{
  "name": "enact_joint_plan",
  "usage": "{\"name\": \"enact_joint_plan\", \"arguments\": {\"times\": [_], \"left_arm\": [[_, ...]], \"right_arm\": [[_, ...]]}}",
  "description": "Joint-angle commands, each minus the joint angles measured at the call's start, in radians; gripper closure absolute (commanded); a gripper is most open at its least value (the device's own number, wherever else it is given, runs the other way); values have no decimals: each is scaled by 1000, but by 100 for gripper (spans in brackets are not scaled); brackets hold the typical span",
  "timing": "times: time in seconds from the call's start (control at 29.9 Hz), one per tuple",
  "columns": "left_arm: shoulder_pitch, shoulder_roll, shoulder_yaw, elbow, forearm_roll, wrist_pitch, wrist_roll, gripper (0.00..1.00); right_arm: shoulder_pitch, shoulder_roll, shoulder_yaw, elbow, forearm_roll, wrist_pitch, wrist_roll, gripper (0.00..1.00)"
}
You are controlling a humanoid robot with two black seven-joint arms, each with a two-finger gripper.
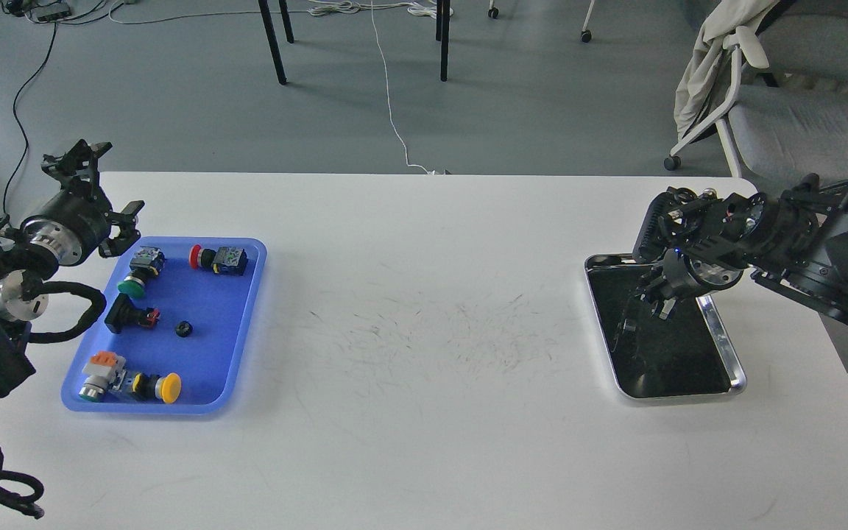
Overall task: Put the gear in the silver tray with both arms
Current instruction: 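Lower the gear onto the silver tray and open the right gripper, then withdraw the right arm up and away from the silver tray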
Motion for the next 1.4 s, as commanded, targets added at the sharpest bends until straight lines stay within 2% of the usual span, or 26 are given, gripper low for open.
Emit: {"name": "enact_joint_plan", "arguments": {"times": [0.0,0.1,0.2,0.33,0.47,0.8,1.14,1.37], "left_arm": [[0,-2,0,-1,0,0,0,1],[0,-2,0,1,0,0,0,1],[0,-2,0,1,0,0,0,1],[0,0,0,1,0,0,0,1],[8,0,0,1,0,0,0,1],[9,15,7,-7,8,0,-1,1],[12,44,46,-18,20,0,-3,1],[-6,84,43,-105,17,0,-24,1]], "right_arm": [[3,-6,25,1,19,0,0,55],[10,-6,30,2,39,2,0,51],[13,-8,33,2,56,0,0,35],[17,-8,39,1,72,0,0,31],[12,-8,181,-2,188,15,0,10],[59,-17,248,-12,611,14,0,8],[37,-104,392,-10,1021,-1,0,8],[-5,-160,468,-1,1271,-32,0,8]]}}
